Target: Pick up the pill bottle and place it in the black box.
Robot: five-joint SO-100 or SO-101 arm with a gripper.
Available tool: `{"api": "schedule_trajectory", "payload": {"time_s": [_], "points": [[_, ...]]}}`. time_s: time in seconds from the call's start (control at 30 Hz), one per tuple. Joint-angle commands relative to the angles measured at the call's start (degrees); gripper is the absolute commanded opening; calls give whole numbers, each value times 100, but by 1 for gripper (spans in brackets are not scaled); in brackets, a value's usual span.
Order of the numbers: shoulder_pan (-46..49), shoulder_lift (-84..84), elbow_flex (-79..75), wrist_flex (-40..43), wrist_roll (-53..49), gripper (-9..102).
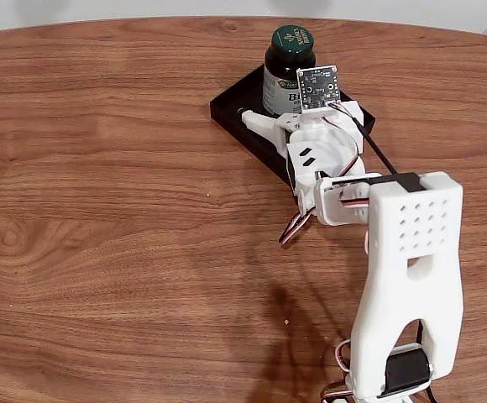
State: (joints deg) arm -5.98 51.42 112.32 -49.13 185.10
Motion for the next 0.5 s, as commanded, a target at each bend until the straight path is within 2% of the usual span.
{"api": "schedule_trajectory", "payload": {"time_s": [0.0,0.47], "points": [[0,615,105,18,88,44],[123,2188,1547,167,79,47]]}}
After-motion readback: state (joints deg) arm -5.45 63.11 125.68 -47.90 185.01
